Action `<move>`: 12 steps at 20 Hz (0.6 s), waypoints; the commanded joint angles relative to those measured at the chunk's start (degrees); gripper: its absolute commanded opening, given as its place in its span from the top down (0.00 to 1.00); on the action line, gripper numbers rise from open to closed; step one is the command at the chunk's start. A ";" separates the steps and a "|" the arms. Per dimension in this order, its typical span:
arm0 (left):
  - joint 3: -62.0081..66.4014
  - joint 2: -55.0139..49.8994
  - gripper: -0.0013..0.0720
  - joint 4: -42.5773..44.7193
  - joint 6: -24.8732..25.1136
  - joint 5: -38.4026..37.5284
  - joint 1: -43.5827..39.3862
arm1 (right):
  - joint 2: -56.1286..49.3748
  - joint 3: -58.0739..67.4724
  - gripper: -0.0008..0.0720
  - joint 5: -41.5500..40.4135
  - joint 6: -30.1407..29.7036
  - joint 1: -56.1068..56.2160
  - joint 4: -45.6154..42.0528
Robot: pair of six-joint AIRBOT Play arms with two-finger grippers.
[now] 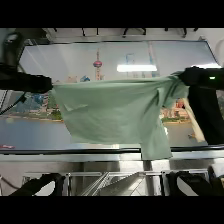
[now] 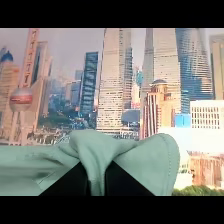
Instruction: Fold the shirts.
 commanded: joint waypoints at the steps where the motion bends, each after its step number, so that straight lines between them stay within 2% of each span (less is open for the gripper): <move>1: -2.16 -13.27 0.96 0.39 1.92 10.23 0.46 | -11.23 -9.09 0.94 -23.50 -12.11 0.83 12.81; 3: 0.22 -21.79 0.96 0.42 2.21 9.31 0.35 | -18.99 -9.09 0.94 -29.16 -14.36 0.81 20.48; 6: 5.20 -29.90 0.96 0.87 2.25 8.66 0.57 | -27.74 -9.09 0.94 -30.51 -14.38 0.81 31.85; 9: 12.52 -34.23 0.96 0.81 2.38 8.24 1.33 | -30.71 -9.09 0.94 -31.93 -17.94 0.79 35.19; 10: 14.88 -35.08 0.94 0.83 2.56 7.65 1.75 | -30.56 -8.96 0.80 -32.92 -20.15 0.72 35.43; 11: 17.18 -35.56 0.49 0.76 2.58 7.30 2.25 | -30.16 -8.66 0.16 -33.22 -22.86 0.44 35.43; 12: 19.21 -35.71 0.02 0.79 1.97 6.56 2.75 | -29.35 -8.13 0.02 -32.92 -25.62 0.00 35.34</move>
